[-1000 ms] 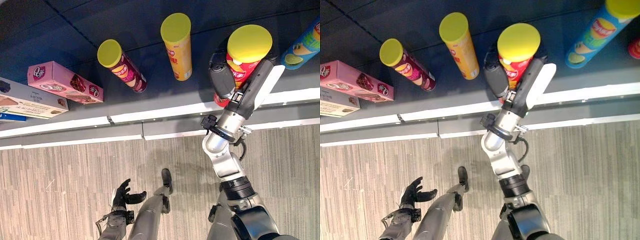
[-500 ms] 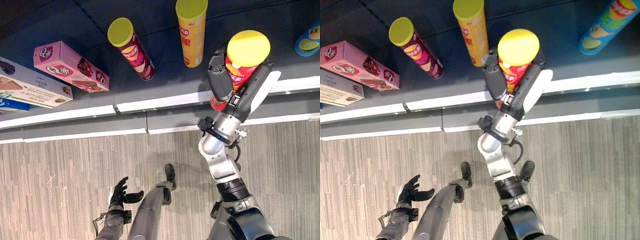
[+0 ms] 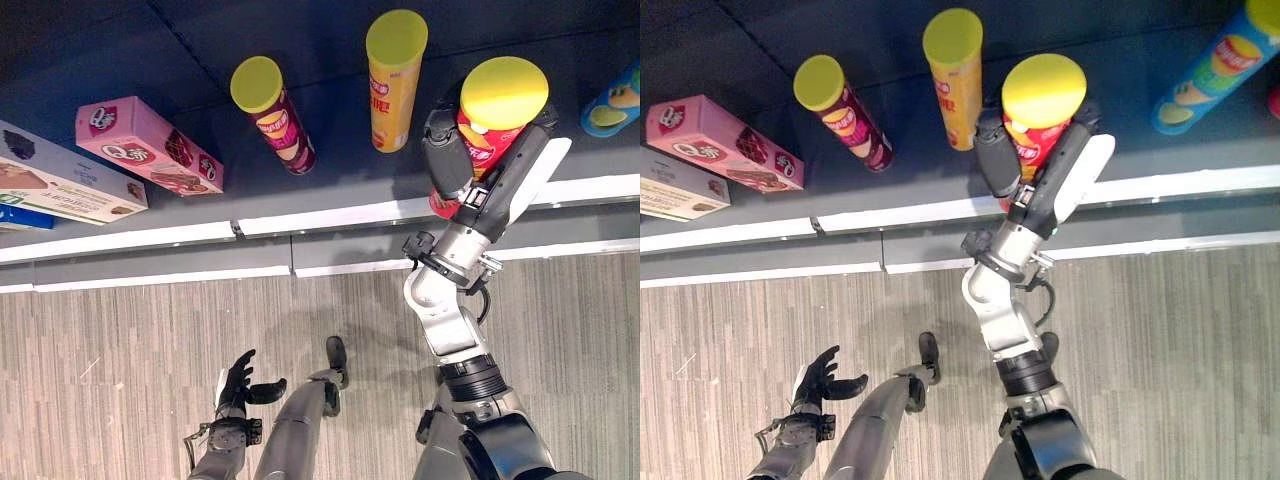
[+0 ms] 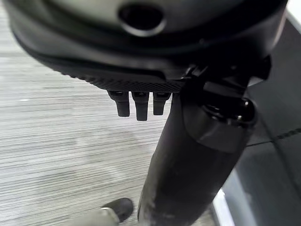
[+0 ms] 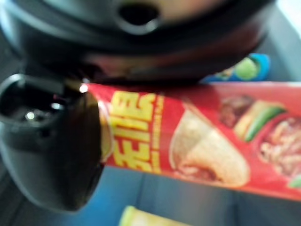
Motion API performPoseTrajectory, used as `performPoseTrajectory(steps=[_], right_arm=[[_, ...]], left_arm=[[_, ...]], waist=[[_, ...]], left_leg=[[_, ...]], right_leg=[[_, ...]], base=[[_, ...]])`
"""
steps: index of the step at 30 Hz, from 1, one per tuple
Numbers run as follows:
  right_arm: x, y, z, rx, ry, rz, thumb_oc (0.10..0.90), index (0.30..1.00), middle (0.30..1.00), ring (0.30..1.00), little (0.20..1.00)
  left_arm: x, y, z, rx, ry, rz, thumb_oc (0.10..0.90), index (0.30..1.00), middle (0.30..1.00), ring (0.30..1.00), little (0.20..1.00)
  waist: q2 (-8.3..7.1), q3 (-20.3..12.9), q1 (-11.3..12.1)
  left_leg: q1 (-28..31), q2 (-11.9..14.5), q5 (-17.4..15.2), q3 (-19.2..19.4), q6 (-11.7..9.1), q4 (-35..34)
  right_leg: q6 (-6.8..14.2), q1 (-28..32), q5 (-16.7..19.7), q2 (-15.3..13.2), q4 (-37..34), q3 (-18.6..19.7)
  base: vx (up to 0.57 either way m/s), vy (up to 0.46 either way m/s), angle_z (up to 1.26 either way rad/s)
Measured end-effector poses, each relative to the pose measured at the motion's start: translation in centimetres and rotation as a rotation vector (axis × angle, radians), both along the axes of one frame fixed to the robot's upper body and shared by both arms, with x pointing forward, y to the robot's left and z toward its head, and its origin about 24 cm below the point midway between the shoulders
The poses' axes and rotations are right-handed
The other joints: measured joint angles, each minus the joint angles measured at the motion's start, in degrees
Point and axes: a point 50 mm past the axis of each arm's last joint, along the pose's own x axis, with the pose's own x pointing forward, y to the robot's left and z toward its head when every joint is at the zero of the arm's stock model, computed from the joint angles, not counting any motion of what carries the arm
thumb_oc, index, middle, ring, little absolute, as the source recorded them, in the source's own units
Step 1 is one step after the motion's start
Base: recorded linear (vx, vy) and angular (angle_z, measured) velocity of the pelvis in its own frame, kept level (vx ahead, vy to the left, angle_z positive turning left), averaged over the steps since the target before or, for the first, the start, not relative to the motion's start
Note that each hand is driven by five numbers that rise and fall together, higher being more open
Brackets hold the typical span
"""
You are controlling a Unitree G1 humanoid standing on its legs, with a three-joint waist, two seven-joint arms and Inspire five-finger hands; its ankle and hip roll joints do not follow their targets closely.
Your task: Put the goods on the table back onto the shelves and tidy them up.
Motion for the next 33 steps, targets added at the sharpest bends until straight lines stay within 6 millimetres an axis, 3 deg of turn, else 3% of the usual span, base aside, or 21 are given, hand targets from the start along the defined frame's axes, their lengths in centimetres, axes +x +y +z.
performPoseTrajectory(steps=[1, 2, 4, 5, 6, 7, 8, 9, 12, 16, 24, 27, 29, 30, 33], right_arm=[[-0.6, 1.2, -1.9, -0.002, 0.061, 0.045, 0.400, 0.300, 0.300, 0.300, 0.300], [-1.1, 1.7, -3.2, -0.004, 0.106, 0.066, 0.400, 0.300, 0.300, 0.300, 0.300], [-1.5, 2.1, -4.3, -0.016, 0.142, 0.084, 0.400, 0.300, 0.300, 0.300, 0.300], [-1.5, 1.7, -4.2, -0.010, 0.140, 0.070, 0.400, 0.300, 0.300, 0.300, 0.300], [-1.3, 1.2, -4.0, -0.011, 0.132, 0.051, 0.400, 0.300, 0.300, 0.300, 0.300], [-1.1, 1.2, -3.5, -0.015, 0.125, 0.052, 0.400, 0.300, 0.300, 0.300, 0.300], [-1.1, 1.4, -3.2, -0.014, 0.116, 0.059, 0.400, 0.300, 0.300, 0.300, 0.300], [-1.0, 1.6, -3.0, -0.015, 0.105, 0.061, 0.400, 0.300, 0.300, 0.300, 0.300], [-1.1, 0.8, -3.5, -0.008, 0.127, 0.040, 0.400, 0.300, 0.300, 0.300, 0.300], [-1.1, -0.9, -4.3, 0.051, 0.163, -0.007, 0.400, 0.300, 0.300, 0.300, 0.300], [-1.1, 0.4, -4.3, 0.008, 0.162, 0.059, 0.400, 0.300, 0.300, 0.300, 0.300], [-1.1, 1.2, -4.4, -0.028, 0.162, 0.101, 0.400, 0.300, 0.300, 0.300, 0.300], [-1.1, 1.0, -4.4, -0.044, 0.157, 0.102, 0.400, 0.300, 0.300, 0.300, 0.300], [-1.2, 0.7, -4.5, -0.057, 0.151, 0.099, 0.400, 0.300, 0.300, 0.300, 0.300], [-1.4, 1.0, -4.7, -0.052, 0.150, 0.115, 0.400, 0.300, 0.300, 0.300, 0.300]], left_arm=[[-0.7, 0.9, -0.5, 0.024, 0.040, 0.026, 0.800, 0.900, 0.900, 0.900, 0.900], [-1.3, 1.7, -1.0, 0.044, 0.081, 0.047, 0.800, 0.900, 0.900, 0.900, 0.900], [-1.9, 2.5, -1.3, 0.060, 0.115, 0.069, 0.800, 0.900, 0.900, 0.900, 0.900], [-1.8, 2.5, -1.3, 0.061, 0.110, 0.062, 0.800, 0.900, 0.900, 0.900, 0.900], [-1.5, 2.4, -1.1, 0.062, 0.096, 0.059, 0.800, 0.900, 0.900, 0.900, 0.900], [-1.3, 2.9, -0.7, 0.075, 0.079, 0.054, 0.800, 0.900, 0.900, 0.900, 0.900], [-1.6, 3.7, -0.6, 0.100, 0.083, 0.048, 0.800, 0.900, 0.900, 0.900, 0.900], [-1.8, 4.1, -0.5, 0.111, 0.088, 0.048, 0.800, 0.900, 0.900, 0.900, 0.900], [-3.4, 4.1, -1.2, 0.105, 0.135, 0.060, 0.800, 0.900, 0.900, 0.900, 0.900], [-3.6, 3.9, -1.4, 0.099, 0.147, 0.062, 0.800, 0.900, 0.900, 0.900, 0.900], [-3.0, 3.0, -1.6, 0.089, 0.146, 0.051, 0.800, 0.900, 0.900, 0.900, 0.900], [-2.9, 3.1, -1.6, 0.091, 0.151, 0.053, 0.800, 0.900, 0.900, 0.900, 0.900], [-2.6, 2.9, -1.5, 0.090, 0.145, 0.047, 0.800, 0.900, 0.900, 0.900, 0.900], [-2.5, 2.4, -1.6, 0.089, 0.147, 0.035, 0.800, 0.900, 0.900, 0.900, 0.900], [-3.2, 2.5, -1.9, 0.101, 0.174, 0.027, 0.800, 0.900, 0.900, 0.900, 0.900]], waist=[[-1.91, -0.54, -2.75], [-3.55, -1.47, -3.74], [-5.16, -1.52, -5.47], [-5.23, -1.56, -5.38], [-5.13, -1.57, -5.09], [-5.04, -1.57, -3.93], [-5.84, -1.63, -3.25], [-6.75, -1.61, -2.67], [-4.94, -1.50, -2.92], [-4.86, -1.49, -2.25], [-4.86, -1.48, -2.07], [-4.52, -1.28, -2.16], [-3.78, -0.82, -2.16], [-2.20, 0.11, -2.00], [-1.70, 0.39, -1.02]], left_leg=[[1.40, 0.01, -0.28, 0.41, 0.21, 0.23], [1.86, 0.07, -0.55, 1.03, 0.39, 0.29], [2.63, 0.44, -0.87, 1.57, 0.86, 0.68], [2.56, 1.29, -1.16, 2.08, 2.00, 0.57], [2.46, 1.84, -0.81, 2.43, 2.47, 0.31], [2.07, 3.16, -0.50, 3.28, 2.06, -0.31], [1.98, 2.50, -0.13, 3.79, 1.20, -0.97], [1.97, 1.17, 0.10, 3.34, 0.85, -1.17], [2.01, 0.39, 0.77, 3.17, 0.59, -2.68], [3.03, 0.28, 0.91, 2.32, 1.12, -2.97], [7.21, -0.23, 1.01, 2.65, 1.29, -5.89], [9.04, -0.21, 1.24, 4.25, 2.28, -6.99], [9.72, -0.62, 0.88, 3.94, 3.04, -7.03], [11.27, -0.12, 1.05, 3.88, 3.71, -8.16], [13.12, 0.32, 2.35, 4.17, 3.41, -9.90]], right_leg=[[-0.62, 0.83, 0.52, 0.14, 0.39, 0.01], [-0.71, 0.97, 0.61, 0.15, 0.39, 0.15], [-1.83, 1.66, 1.57, 0.38, 0.05, 1.13], [-3.46, 1.62, 2.96, 0.66, -0.58, 1.89], [-1.51, 1.38, 1.03, 1.23, 0.36, 1.53], [1.37, 0.47, -5.18, 3.11, 5.25, 0.19], [0.90, 0.95, -9.76, 4.36, 6.24, -0.86], [0.82, 1.38, -10.68, 3.88, 4.19, -0.54], [3.60, 2.37, -12.49, 3.12, 0.72, -0.22], [1.18, 3.55, -7.91, 3.63, 0.71, 0.07], [-1.16, 5.92, -5.75, 3.94, 0.60, -0.05], [-1.32, 5.96, -1.89, 4.03, 0.53, -0.05], [-1.43, 5.96, -2.01, 3.89, 2.29, 0.00], [-0.24, 5.96, -7.65, 5.33, 6.25, 0.97], [-1.11, 8.22, -16.02, 10.34, 9.05, 2.68]], base=[[-0.02, -0.005, -0.23], [-0.01, 0.005, -0.25], [-0.01, 0.011, -0.18], [-0.01, 0.037, -0.13], [-0.01, 0.037, -0.19], [0.00, 0.013, -0.23], [0.00, -0.001, -0.27], [0.00, 0.002, -0.26], [0.01, -0.012, -0.04], [0.01, -0.021, 0.09], [-0.01, 0.035, -0.06], [-0.01, 0.176, -0.24], [0.03, 0.198, 0.00], [0.00, 0.088, -0.01], [0.05, 0.016, -0.10]])
